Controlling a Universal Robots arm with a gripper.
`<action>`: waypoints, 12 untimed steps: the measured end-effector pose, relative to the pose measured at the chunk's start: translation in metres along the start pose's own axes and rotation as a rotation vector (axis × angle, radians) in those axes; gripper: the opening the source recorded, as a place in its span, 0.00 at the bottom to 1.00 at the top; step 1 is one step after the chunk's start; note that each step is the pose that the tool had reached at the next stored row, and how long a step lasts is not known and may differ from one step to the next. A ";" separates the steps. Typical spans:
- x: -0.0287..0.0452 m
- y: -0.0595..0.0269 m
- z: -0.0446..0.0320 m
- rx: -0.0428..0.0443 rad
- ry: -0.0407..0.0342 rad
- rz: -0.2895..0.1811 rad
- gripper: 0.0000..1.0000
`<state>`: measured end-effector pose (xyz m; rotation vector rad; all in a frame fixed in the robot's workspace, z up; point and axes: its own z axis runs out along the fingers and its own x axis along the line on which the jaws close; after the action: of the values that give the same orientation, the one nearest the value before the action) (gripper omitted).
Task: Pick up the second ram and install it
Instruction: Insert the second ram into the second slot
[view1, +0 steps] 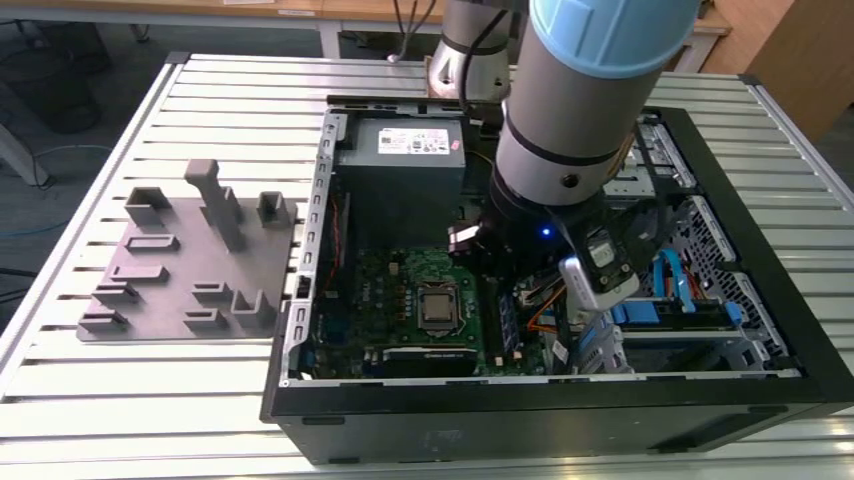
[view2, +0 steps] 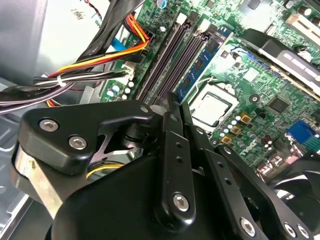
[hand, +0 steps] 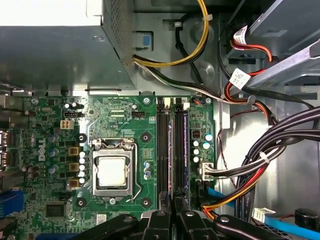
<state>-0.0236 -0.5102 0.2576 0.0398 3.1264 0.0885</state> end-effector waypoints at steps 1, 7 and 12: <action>-0.0003 0.0002 0.0010 0.0001 0.0001 0.000 0.14; -0.0026 0.0017 0.0110 0.0001 0.0019 0.000 0.14; -0.0033 0.0043 0.0202 0.0003 0.0026 0.000 0.14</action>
<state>-0.0199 -0.5049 0.2377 0.0402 3.1290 0.0881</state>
